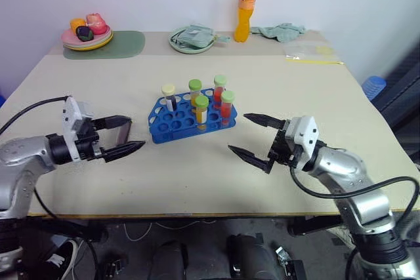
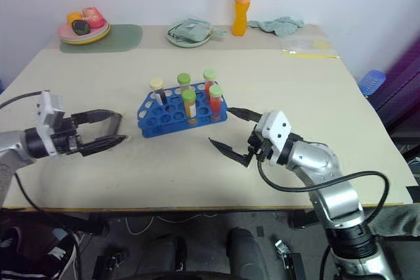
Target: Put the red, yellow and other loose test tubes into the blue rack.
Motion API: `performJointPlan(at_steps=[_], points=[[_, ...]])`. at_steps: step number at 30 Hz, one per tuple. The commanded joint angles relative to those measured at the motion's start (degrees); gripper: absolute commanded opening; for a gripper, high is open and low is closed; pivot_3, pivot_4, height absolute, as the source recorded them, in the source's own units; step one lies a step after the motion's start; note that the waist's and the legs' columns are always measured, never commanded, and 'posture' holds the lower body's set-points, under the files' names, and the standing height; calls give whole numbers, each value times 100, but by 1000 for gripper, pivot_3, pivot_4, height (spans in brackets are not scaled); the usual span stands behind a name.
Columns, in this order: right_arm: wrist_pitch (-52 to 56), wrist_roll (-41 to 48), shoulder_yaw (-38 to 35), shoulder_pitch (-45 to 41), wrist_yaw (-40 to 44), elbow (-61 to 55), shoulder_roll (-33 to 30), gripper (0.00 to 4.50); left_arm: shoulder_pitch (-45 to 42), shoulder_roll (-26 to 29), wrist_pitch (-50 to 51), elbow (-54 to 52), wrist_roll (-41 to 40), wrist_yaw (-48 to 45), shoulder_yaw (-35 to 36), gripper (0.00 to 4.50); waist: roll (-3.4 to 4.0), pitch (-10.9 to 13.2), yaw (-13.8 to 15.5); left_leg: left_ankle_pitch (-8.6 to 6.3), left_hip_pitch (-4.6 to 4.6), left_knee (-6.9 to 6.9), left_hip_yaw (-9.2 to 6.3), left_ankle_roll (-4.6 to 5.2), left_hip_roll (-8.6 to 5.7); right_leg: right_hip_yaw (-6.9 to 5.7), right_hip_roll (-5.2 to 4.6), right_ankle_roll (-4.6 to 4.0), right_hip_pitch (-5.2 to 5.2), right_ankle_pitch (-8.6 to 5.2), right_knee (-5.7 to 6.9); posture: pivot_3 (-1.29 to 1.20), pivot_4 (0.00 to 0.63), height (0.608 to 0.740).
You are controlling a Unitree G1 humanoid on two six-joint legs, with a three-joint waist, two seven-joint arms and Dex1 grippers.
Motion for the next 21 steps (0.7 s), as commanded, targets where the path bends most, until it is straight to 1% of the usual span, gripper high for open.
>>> performJointPlan(at_steps=[1, 5, 6, 7, 9, 11, 13, 15, 17, 19, 21], points=[[141, 241, -60, -236, 147, -199, -59, 4414, -536, 437, 663, 215, 327, 450, -202, 4500, -8, 1, 14, 0, 0, 0, -1, 0, 0, 0, 1, 0, 0, 0, -2, 0, 150, 740], [128, 151, 103, -430, 33, -26, 170, 4414, -1294, 660, 1917, 527, 593, 1090, -680, 4500, -12, 4, 27, 0, -5, 0, 3, 0, -3, 2, 0, 1, 1, 0, -7, 0, 150, 740], [111, 124, 147, -438, 0, -22, 230, 4414, -1547, 610, 2385, 625, 484, 1217, -699, 4500, -15, 4, 26, 0, -8, 0, 3, 0, -4, 2, 0, 2, 1, 0, -7, 0, 150, 740], [76, 91, 189, -431, -23, -26, 283, 4414, -1896, 553, 3087, 732, 269, 1315, -693, 4500, -24, 6, 30, 0, -9, 0, 2, 1, -4, 2, 1, 2, -1, 0, -7, 0, 150, 740], [38, 50, 235, -400, -17, -24, 329, 4414, -2364, 637, 3765, 816, 210, 1296, -974, 4500, -43, 14, 30, 0, -15, 2, -3, 1, -4, 0, 4, 3, -3, 1, -3, 0, 150, 740], [3, 47, 230, -360, 24, -11, 318, 4414, -2702, 783, 3833, 1136, 510, 1165, -1446, 4500, -43, 14, 25, 0, -19, 4, -3, 1, -6, 2, 3, 4, -6, 1, -4, 0, 150, 740], [-39, 46, 223, -314, 86, 1, 275, 4414, -3059, 832, 3641, 1765, 952, 1100, -1955, 4500, -43, 14, 18, 0, -18, 3, -2, 1, -7, 4, 3, 4, -6, 1, -4, 0, 150, 740], [-86, 55, 197, -265, 147, -10, 233, 4414, -3561, 749, 3697, 2401, 1211, 959, -2400, 4500, -45, 14, 13, 0, -13, 3, -2, 1, -7, 4, 7, 3, -6, 0, 0, 0, 150, 740], [-112, 60, 160, -212, 171, -45, 194, 4414, -4100, 539, 3881, 3052, 1445, 922, -2733, 4500, -48, 14, 23, 0, -13, 3, -8, 1, -6, 3, 11, 3, -7, 0, 4, 0, 150, 740], [-116, 47, 137, -170, 165, -68, 171, 4414, -4460, 406, 3821, 3541, 1637, 648, -3051, 4500, -52, 13, 38, 0, -15, 4, -7, 1, -7, 4, 11, 3, -7, 0, 4, 0, 150, 740], [-132, -6, 131, -127, 117, -96, 167, 4414, -4930, 129, 3904, 4322, 1764, 565, -3111, 4500, -53, 12, 48, 0, -19, 6, -7, 1, -7, 5, 10, 3, -8, 0, 2, 0, 150, 740]])
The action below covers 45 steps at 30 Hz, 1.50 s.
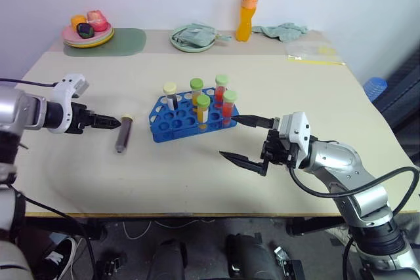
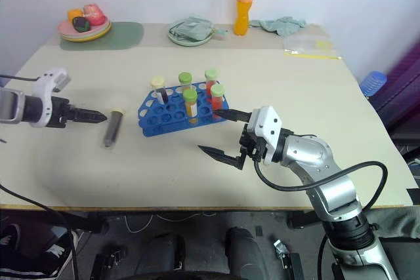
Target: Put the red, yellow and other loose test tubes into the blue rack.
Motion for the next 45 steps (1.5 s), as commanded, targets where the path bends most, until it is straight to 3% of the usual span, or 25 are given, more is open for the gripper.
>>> performJointPlan(at_steps=[1, 3, 7, 11, 15, 23, 26, 28, 32, 37, 41, 45], points=[[-108, -63, -120, 65, -59, -222, -60, 4414, -682, -306, -118, 1094, 376, -214, -161, 4500, -4, -1, 14, 0, -3, 2, -1, 0, -1, -1, 0, 0, 0, 0, 0, 0, 150, 740], [-100, -90, -107, 90, -99, -266, -51, 4414, -965, -527, -284, 1649, 583, -266, -224, 4500, -5, -1, -1, 0, -4, 3, 0, 0, -1, 0, -1, 1, 0, 0, -2, 0, 150, 740], [-44, -177, -67, 116, -190, -339, -57, 4414, -1317, -756, -621, 2165, 1292, -1152, -1170, 4500, -6, -1, -27, 0, -5, 3, -1, 0, -1, 0, 1, 1, -3, 0, 2, 0, 150, 740], [-71, -273, 1, 105, -243, -311, -15, 4414, -1479, -967, -915, 2650, 1770, -1687, -1574, 4500, -8, 0, -24, 0, -7, 3, -3, 0, 0, 0, 2, 1, -8, 0, 4, 0, 150, 740], [-97, -330, 20, 147, -299, -296, 38, 4414, -1529, -1191, -1219, 3182, 2085, -1549, -1431, 4500, -8, -1, -14, 0, -9, 3, -4, 0, -1, 1, 1, 1, -8, 0, 3, 0, 150, 740], [-97, -412, 8, 199, -430, -334, 73, 4500, -1610, -1504, -1287, 3786, 2332, -1170, -939, 825, -16, -4, -15, 0, -11, 6, -6, 1, -1, 1, 0, 2, -8, 1, 6, 0, 150, 740], [-92, -435, 5, 193, -462, -347, 66, 4500, -1641, -1508, -1410, 3812, 2389, -930, -727, 787, -16, -4, -15, 0, -8, 6, -7, 1, -1, 1, 0, 3, -7, 1, 11, 0, 150, 740], [-86, -468, -4, 194, -503, -357, 65, 4500, -1676, -1424, -1705, 3777, 2194, -188, -182, 787, -16, -4, -15, 0, -7, 6, -9, 1, -1, 1, 0, 3, -7, 2, 14, 0, 150, 740], [-79, -499, -68, 309, -622, -432, 66, 4500, -1217, -1239, -3500, 2936, 1675, 1360, 1248, 787, -22, -3, -24, 0, -9, 6, -13, 1, 2, -1, -1, 21, -9, 12, 13, 0, 150, 740], [-91, -652, -127, 284, -834, -157, 124, 4500, 648, -1734, -4520, 22, 158, 1086, 3139, 787, -21, -8, 1, 3, -12, 8, 1, -6, 2, -6, -17, 25, -8, 15, 16, 0, 150, 740], [41, -699, -160, -74, -1153, 100, 373, 4500, 2254, -2285, -5828, -2047, -144, 780, 3449, 787, -19, -11, -26, 9, -9, 16, 14, -16, -5, 3, -27, 24, -4, 17, 17, 0, 150, 740], [139, -658, -162, -209, -1236, 163, 470, 4500, 3294, -2576, -7160, -2939, 218, 578, 3067, 787, -21, -12, 9, 11, -4, 14, 12, -20, -3, 3, -17, 22, -4, 16, 18, 0, 150, 740]])
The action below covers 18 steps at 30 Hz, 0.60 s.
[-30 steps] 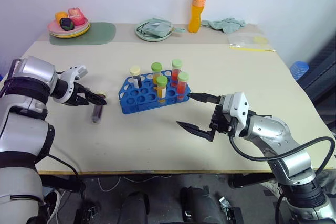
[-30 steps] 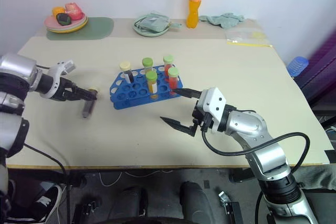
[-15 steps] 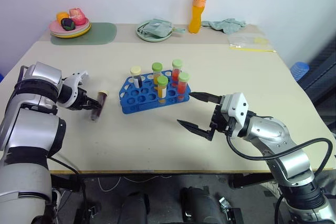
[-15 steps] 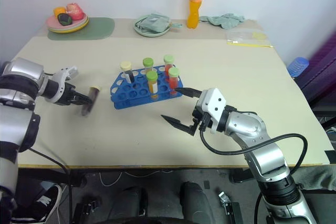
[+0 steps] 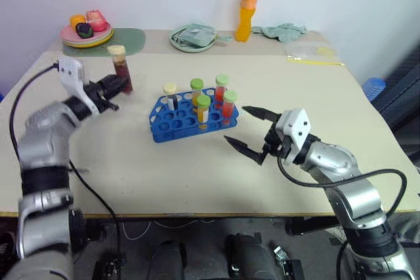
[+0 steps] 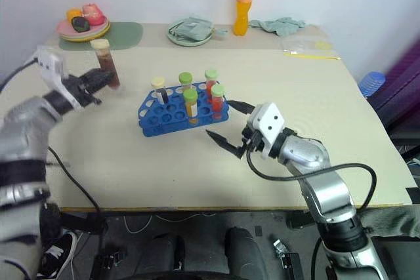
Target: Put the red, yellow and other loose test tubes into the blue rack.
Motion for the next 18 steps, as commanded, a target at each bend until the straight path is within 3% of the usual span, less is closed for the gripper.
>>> performJointPlan(at_steps=[1, 4, 10, 18], points=[[56, 31, -68, -109, -60, -66, 42, 4500, 341, -286, -1144, -749, 152, 32, -152, 787, 2, -1, 38, 0, 1, -1, -3, 0, 0, -1, 0, 0, 3, 0, 0, 0, 150, 740], [145, 64, -72, -104, -35, -96, 25, 4500, 511, -565, -1621, -747, 234, 167, -281, 787, 3, -2, 100, 0, 4, 0, -3, 0, -2, -1, 0, -3, 11, -1, -8, 0, 150, 740], [398, 120, -158, -144, -153, -268, 38, 4500, 383, -1026, -3339, 291, 1100, 429, -908, 787, 3, -3, 129, -1, 6, 0, -3, 2, -4, -1, 1, -2, 13, -1, -11, 0, 150, 740], [648, 133, -176, -166, -377, -484, 75, 4500, 93, -1576, -4254, 1432, 1379, 718, -1406, 787, 4, -4, 117, -1, 7, 0, -4, 3, -4, -1, 3, 1, 14, 0, -10, 0, 150, 740]])
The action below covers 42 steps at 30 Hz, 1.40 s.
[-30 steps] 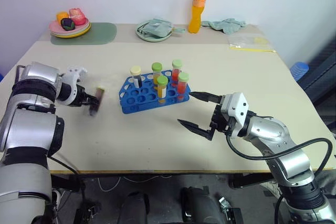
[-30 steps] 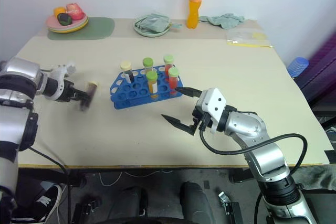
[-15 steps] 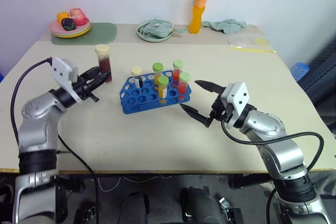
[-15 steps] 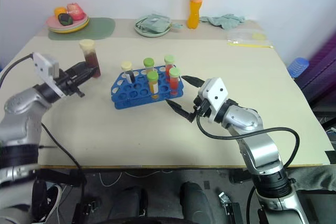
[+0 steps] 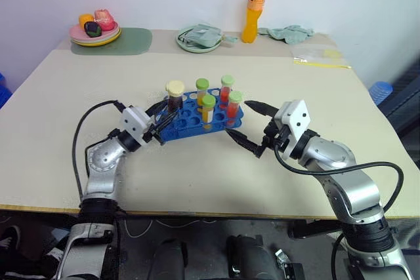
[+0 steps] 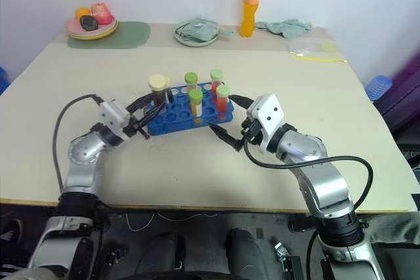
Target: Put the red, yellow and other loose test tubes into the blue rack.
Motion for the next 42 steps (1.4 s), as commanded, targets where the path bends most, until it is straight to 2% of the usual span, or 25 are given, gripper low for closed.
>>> performJointPlan(at_steps=[1, 13, 20, 27, 31, 36, 42], points=[[8, 48, -154, -85, -98, -279, 20, 4500, -87, -68, -430, 267, 126, 138, -130, 787, 0, 0, -7, 0, 0, 0, 0, 0, 1, 0, 1, 0, 0, 0, 0, 0, 150, 740], [-355, -129, -253, 95, -170, -25, 4, 4500, 47, -191, -473, 662, 217, 541, -329, 787, 2, -1, 3, -1, 4, -1, -3, 1, 3, 0, 4, 0, 3, 0, 0, 0, 150, 740], [-414, -118, -211, 1, -186, 35, 66, 4500, 273, -335, 24, 612, -480, 435, -133, 787, 5, -5, 0, -1, 13, -1, -4, 2, 4, 0, 4, 0, 11, -1, 0, 0, 150, 740], [-396, -114, -177, -169, -196, 103, 144, 4500, 435, -440, 534, 203, -898, -33, -321, 787, 18, -11, -33, -2, 29, -6, -4, 3, 4, 0, 6, 0, 21, -1, 1, 0, 150, 740], [-397, -125, -179, -208, -197, 126, 163, 4500, 523, -451, 820, -76, -923, -94, -353, 787, 17, -11, -17, -3, 25, -6, -5, 4, 4, 0, 5, -1, 21, -2, -3, 0, 150, 740], [-400, -166, -200, -222, -221, 155, 164, 4500, 439, -309, 705, 20, -663, 222, -166, 787, 17, -11, -4, -3, 24, -6, -4, 5, 4, 0, 5, -4, 21, -3, -5, 0, 150, 740], [-440, -230, -173, -266, -246, 202, 191, 4500, 354, -301, 918, -133, -800, 325, -45, 3718, 17, -11, -34, -4, 26, -8, -7, 6, 6, 0, 8, -5, 21, -4, -3, 0, 150, 740]])
